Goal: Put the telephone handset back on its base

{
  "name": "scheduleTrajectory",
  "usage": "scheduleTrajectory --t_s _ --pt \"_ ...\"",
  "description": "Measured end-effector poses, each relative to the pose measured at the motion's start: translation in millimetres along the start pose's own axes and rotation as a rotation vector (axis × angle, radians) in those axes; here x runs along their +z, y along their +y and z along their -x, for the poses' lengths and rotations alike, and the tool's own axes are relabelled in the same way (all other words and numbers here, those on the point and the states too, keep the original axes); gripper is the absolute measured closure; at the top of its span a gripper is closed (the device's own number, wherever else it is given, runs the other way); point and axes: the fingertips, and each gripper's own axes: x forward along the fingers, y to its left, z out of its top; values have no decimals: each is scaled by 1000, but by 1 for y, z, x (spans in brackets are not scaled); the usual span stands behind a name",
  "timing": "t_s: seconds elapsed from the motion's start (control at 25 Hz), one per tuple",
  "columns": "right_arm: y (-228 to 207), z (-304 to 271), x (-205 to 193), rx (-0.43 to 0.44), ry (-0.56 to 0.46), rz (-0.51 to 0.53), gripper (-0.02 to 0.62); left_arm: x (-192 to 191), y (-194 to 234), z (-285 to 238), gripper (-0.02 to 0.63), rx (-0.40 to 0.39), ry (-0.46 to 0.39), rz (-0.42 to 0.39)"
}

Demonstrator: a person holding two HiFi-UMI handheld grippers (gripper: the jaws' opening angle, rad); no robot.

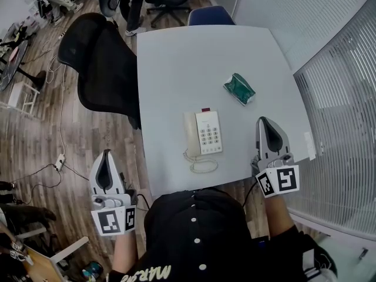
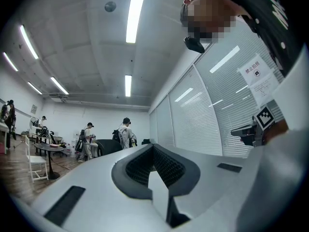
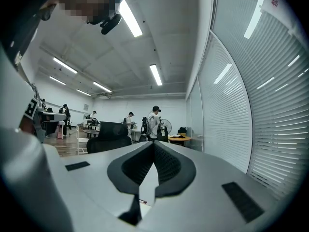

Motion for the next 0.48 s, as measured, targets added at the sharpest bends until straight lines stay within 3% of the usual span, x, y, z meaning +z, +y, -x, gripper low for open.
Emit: scheduleTrajectory --t_s 0.48 --pt "6 2 -7 17 21 25 566 -2 -3 3 591 -2 14 -4"
